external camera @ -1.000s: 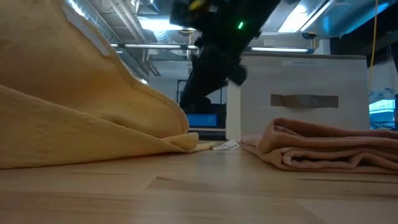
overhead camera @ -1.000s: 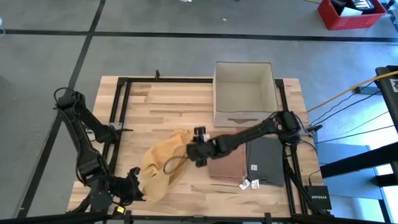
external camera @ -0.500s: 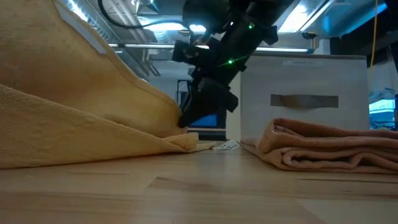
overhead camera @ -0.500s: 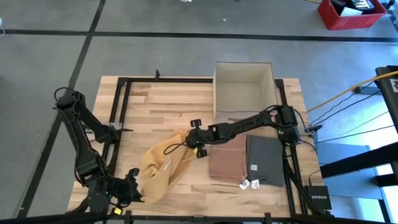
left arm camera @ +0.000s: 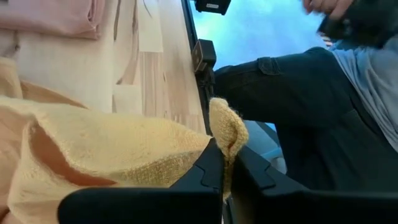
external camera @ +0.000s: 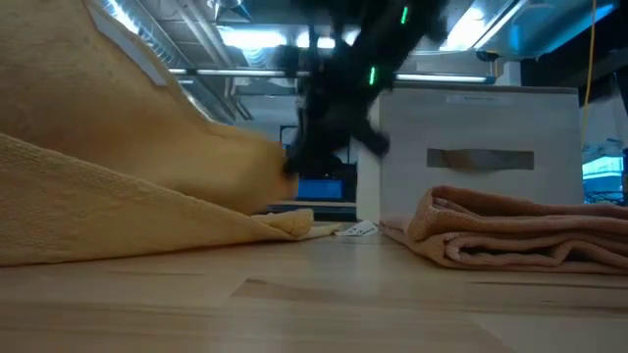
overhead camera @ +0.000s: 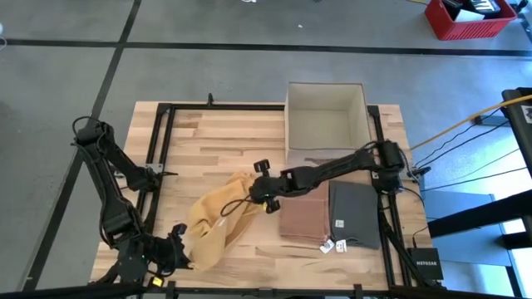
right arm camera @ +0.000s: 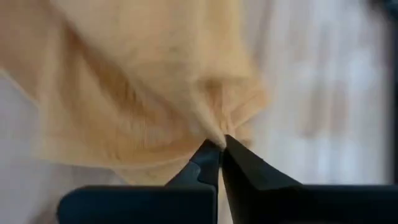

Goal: Fold towel
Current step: Fold the yellow towel

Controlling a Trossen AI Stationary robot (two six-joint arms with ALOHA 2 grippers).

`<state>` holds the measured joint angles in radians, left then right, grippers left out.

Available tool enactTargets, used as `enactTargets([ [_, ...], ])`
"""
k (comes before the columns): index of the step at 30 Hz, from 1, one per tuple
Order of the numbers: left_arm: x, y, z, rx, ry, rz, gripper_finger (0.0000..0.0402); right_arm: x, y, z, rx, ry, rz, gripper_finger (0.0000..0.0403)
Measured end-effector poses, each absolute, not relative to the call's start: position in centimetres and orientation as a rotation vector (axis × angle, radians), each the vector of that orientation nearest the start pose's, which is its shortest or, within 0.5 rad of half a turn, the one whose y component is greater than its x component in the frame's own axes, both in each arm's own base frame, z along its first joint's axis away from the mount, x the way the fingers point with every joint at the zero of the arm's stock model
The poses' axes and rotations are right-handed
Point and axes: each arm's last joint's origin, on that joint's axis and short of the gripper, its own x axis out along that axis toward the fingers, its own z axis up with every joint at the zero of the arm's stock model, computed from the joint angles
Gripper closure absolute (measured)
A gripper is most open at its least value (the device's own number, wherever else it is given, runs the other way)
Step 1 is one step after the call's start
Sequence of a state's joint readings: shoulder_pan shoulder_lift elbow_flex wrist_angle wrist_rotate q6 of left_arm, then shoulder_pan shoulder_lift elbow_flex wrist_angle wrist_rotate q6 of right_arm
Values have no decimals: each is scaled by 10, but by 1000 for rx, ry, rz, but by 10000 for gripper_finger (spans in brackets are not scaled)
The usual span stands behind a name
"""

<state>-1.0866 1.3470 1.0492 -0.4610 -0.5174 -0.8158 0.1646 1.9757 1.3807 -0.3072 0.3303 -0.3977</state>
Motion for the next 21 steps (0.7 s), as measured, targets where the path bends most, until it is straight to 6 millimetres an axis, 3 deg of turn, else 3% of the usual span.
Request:
enactTargets([
  [6,141,-235,292,-198,636,-262,398,388,89,271,-679,807,-65,396],
  [11,135,-217,312,-184,520,-209,396,356,103,345,-664,716,-188,398],
  [21,104,-141,378,-234,148,40,394,313,104,465,-570,501,-394,399],
])
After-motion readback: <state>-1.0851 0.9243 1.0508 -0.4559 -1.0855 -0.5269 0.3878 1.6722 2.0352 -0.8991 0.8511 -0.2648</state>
